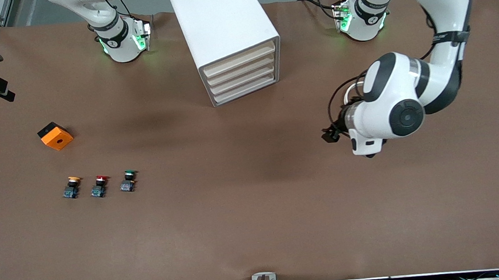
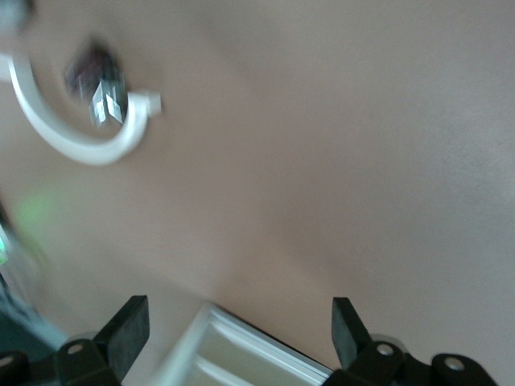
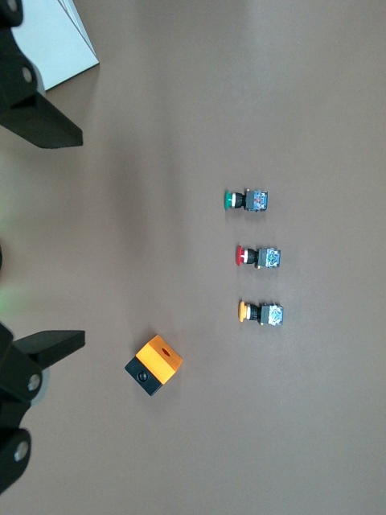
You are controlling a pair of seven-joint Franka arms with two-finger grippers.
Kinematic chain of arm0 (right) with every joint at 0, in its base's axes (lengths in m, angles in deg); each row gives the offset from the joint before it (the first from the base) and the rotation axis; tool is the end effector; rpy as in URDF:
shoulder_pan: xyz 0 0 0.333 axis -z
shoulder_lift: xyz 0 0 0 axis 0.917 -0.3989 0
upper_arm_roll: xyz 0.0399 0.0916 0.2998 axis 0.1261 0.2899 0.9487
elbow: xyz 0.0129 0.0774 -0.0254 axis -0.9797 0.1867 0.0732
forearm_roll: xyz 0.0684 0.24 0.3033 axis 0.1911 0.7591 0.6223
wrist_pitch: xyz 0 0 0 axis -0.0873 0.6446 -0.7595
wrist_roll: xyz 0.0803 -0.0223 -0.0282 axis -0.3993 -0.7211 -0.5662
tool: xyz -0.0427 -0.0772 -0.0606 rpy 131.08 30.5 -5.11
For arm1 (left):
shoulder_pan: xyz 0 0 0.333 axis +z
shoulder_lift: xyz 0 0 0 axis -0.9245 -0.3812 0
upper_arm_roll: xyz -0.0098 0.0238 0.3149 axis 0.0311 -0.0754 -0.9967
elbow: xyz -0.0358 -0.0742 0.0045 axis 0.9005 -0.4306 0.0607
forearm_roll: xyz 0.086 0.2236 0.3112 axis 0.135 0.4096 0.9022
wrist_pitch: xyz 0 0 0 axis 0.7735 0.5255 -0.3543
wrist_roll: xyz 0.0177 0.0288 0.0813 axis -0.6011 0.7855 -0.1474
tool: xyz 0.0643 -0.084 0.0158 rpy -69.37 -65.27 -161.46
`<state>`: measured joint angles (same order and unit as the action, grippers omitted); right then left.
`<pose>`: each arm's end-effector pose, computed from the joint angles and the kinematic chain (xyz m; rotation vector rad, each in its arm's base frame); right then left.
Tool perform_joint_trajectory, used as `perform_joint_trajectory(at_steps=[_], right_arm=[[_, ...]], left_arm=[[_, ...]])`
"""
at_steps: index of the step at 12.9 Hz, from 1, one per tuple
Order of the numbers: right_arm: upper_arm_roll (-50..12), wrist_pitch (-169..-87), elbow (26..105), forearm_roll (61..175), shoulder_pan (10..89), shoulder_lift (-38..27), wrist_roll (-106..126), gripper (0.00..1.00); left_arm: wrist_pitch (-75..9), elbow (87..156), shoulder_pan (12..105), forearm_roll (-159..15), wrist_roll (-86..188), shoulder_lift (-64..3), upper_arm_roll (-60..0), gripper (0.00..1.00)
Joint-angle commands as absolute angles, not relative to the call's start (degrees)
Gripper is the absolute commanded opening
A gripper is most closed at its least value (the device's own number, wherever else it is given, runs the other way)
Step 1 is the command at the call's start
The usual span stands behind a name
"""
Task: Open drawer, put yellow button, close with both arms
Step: 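Grasp the lowest drawer's front edge with the left gripper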
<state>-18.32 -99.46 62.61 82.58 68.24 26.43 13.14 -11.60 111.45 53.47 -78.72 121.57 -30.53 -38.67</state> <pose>0.5011 -0.0597 0.6440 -3.1041 0.1241 0.0281 0.5846 -0.2684 0.3711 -2.6316 -1.4613 0.7231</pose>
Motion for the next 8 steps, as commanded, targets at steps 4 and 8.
perform_joint_trajectory(at_steps=[4, 8], right_arm=[[-17.95, -99.84, 63.42, 82.85, 69.04, 27.48, 12.14, 1.0], [-17.95, -99.4, 59.3, 82.85, 69.04, 25.91, 12.14, 1.0]], left_arm=[[-3.47, 108.15, 52.56, -94.16, 151.5, -36.41, -38.92, 1.0], [3.92, 108.5, 51.42, -106.82, 160.54, -40.79, -38.48, 1.0]])
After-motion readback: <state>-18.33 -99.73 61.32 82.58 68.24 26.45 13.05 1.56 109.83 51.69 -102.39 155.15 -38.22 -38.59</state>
